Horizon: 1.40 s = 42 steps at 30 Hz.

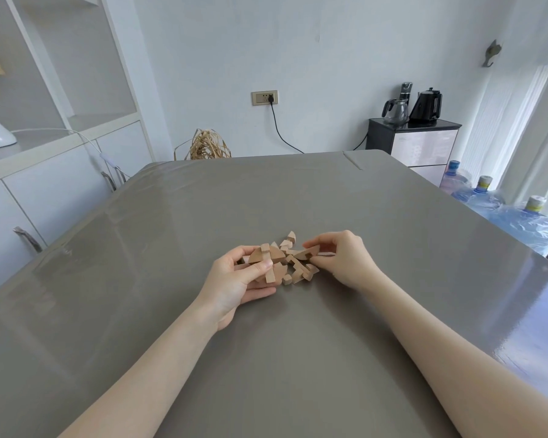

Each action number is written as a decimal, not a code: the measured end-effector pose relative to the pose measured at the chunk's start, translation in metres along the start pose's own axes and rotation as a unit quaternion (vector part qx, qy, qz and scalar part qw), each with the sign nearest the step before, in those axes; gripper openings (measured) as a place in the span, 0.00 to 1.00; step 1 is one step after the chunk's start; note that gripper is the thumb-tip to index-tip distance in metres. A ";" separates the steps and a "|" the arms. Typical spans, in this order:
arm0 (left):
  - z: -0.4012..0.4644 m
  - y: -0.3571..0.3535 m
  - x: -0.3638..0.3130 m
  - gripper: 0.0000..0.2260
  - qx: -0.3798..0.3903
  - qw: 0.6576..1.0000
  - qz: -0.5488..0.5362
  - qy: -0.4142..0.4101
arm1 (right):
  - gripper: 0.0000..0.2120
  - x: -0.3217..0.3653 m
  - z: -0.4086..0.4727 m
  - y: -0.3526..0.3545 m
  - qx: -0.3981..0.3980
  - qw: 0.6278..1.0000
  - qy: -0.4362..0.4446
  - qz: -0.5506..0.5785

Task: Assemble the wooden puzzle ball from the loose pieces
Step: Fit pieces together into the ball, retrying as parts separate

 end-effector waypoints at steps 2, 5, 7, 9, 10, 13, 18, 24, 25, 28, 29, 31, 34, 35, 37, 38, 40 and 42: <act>0.001 0.001 0.001 0.10 -0.007 1.000 0.000 -0.002 | 0.12 0.002 -0.001 -0.005 0.002 1.000 0.006 0.018; 0.001 0.004 0.000 0.11 -0.023 1.000 -0.005 -0.011 | 0.11 0.004 -0.001 -0.003 -0.021 0.999 0.012 0.021; 0.000 0.004 -0.001 0.11 -0.027 0.999 -0.013 -0.016 | 0.10 0.007 -0.004 0.000 -0.032 0.999 0.015 0.032; 0.000 0.005 -0.001 0.11 -0.031 0.999 -0.018 -0.016 | 0.09 0.010 -0.006 0.003 -0.038 0.998 0.015 0.055; -0.001 0.005 -0.002 0.11 -0.033 0.999 -0.019 -0.016 | 0.09 0.011 -0.007 0.004 -0.040 0.997 0.015 0.069; -0.002 0.005 -0.003 0.10 -0.034 0.999 -0.024 -0.015 | 0.07 0.016 -0.009 0.000 -0.027 0.987 0.012 0.158; -0.003 0.006 -0.007 0.09 -0.035 0.999 -0.024 -0.020 | 0.06 0.028 -0.014 -0.018 0.047 0.955 0.002 0.292; -0.005 0.004 -0.007 0.09 -0.033 0.998 -0.048 0.002 | 0.04 0.041 -0.021 -0.028 0.078 0.958 0.020 0.276; -0.005 0.004 -0.006 0.10 -0.034 0.998 -0.055 0.009 | 0.04 0.044 -0.023 -0.028 0.081 0.960 0.026 0.268; -0.004 0.005 -0.004 0.12 -0.036 0.996 -0.069 0.032 | 0.05 0.048 -0.025 -0.030 0.083 0.967 0.033 0.238; -0.004 0.004 -0.003 0.13 -0.035 0.996 -0.073 0.039 | 0.06 0.048 -0.025 -0.030 0.082 0.970 0.033 0.225; -0.005 0.004 -0.001 0.14 -0.032 0.995 -0.079 0.050 | 0.06 0.047 -0.025 -0.031 0.080 0.975 0.033 0.206; -0.005 0.003 0.001 0.15 -0.029 0.994 -0.083 0.061 | 0.07 0.048 -0.024 -0.030 0.081 0.977 0.037 0.193; -0.005 0.003 0.002 0.15 -0.030 0.994 -0.084 0.063 | 0.07 0.049 -0.024 -0.030 0.083 0.978 0.038 0.190; -0.004 0.004 0.002 0.15 -0.030 0.994 -0.086 0.067 | 0.07 0.049 -0.025 -0.031 0.092 0.976 0.037 0.193; -0.004 0.004 0.002 0.14 -0.029 0.993 -0.088 0.068 | 0.07 0.049 -0.025 -0.031 0.096 0.976 0.037 0.194; -0.004 0.003 0.001 0.14 -0.023 0.993 -0.090 0.070 | 0.07 0.050 -0.026 -0.032 0.107 0.974 0.039 0.195; -0.005 0.002 0.000 0.13 -0.016 0.994 -0.084 0.074 | 0.07 0.051 -0.027 -0.034 0.123 0.972 0.040 0.198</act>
Point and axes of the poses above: each hand's wrist, its own z-axis towards the middle knuckle, its own y-axis out of the back of the hand, x = y × z, the point moved 10 cm from there along z, towards the middle knuckle, and after that the axes turned 1 degree about z, right-handed, at the moved point
